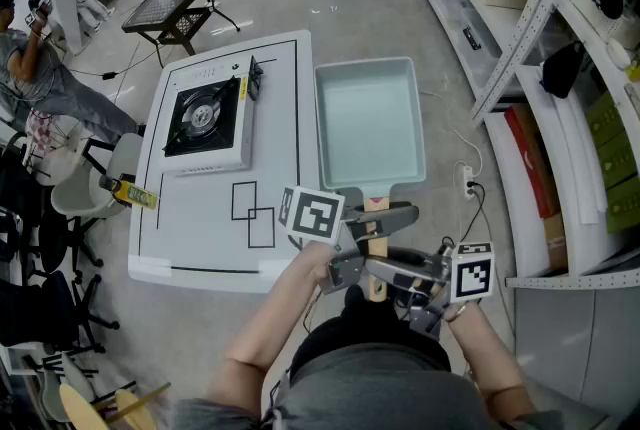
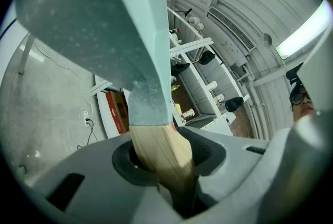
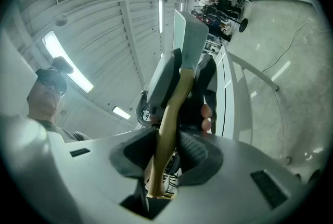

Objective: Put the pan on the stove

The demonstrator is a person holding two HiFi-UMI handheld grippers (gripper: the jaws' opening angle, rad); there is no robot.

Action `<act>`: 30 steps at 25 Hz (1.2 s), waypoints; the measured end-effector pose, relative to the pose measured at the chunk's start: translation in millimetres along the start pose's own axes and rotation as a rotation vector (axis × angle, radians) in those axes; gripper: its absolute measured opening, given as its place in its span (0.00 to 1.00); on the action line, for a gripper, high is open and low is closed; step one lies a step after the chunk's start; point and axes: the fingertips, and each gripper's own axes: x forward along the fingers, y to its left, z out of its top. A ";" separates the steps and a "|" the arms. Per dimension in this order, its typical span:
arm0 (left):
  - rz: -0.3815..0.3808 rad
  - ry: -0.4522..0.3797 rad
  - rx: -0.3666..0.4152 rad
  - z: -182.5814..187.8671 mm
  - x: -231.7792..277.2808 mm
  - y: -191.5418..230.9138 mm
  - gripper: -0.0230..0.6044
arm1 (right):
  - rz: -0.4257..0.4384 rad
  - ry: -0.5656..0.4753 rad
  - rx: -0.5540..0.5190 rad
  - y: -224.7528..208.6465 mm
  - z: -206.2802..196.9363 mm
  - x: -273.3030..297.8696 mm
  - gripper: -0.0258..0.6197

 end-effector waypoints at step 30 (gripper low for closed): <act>-0.001 -0.031 -0.059 39.1 72.9 25.8 0.23 | 0.023 0.008 -0.054 -24.1 61.3 -55.0 0.27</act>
